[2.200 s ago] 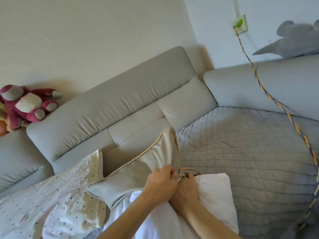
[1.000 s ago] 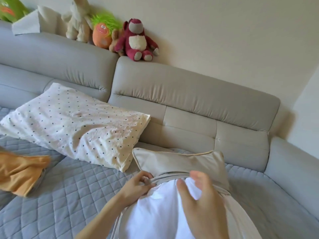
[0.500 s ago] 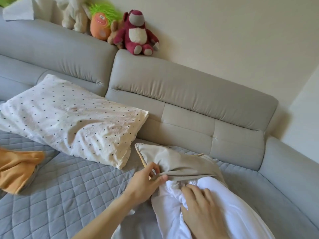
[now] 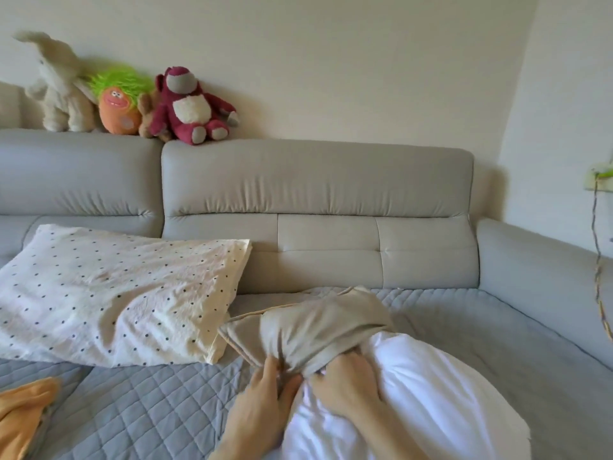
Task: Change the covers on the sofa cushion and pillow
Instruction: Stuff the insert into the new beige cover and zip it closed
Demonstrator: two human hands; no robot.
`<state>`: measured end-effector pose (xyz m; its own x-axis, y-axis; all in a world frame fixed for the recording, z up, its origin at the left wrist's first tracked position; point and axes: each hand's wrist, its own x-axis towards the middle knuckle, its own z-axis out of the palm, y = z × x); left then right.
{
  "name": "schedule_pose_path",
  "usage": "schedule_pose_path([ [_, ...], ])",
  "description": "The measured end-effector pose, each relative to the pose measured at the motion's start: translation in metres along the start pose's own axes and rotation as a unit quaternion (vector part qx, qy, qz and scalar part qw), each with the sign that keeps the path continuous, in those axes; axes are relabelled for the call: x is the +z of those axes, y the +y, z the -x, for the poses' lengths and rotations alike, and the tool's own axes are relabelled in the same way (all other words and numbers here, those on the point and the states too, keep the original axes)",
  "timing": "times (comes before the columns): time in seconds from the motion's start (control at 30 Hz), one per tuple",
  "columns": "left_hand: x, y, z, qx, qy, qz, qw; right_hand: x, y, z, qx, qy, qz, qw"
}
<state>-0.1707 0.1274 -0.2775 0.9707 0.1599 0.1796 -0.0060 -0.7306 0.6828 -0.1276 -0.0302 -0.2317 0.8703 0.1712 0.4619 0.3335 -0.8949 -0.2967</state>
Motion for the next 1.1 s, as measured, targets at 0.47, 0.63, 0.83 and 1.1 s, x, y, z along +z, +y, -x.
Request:
schedule_pose_path([
  [0.47,-0.022,0.009,0.012,-0.011,-0.081,-0.035,0.996,-0.082,0.088,0.003,0.214,0.059,-0.524,0.822],
  [0.63,-0.062,0.029,-0.005,0.01,-0.196,-0.278,0.94,-0.082,0.134,0.007,0.305,-0.066,-0.25,0.917],
  [0.83,-0.068,0.119,-0.024,0.171,-0.021,-0.262,0.949,-0.07,0.121,0.021,0.248,-0.24,-0.091,0.934],
  [1.1,0.015,0.172,-0.044,0.339,-0.131,-0.543,0.757,-0.044,0.108,0.064,0.265,-0.223,-0.309,0.886],
])
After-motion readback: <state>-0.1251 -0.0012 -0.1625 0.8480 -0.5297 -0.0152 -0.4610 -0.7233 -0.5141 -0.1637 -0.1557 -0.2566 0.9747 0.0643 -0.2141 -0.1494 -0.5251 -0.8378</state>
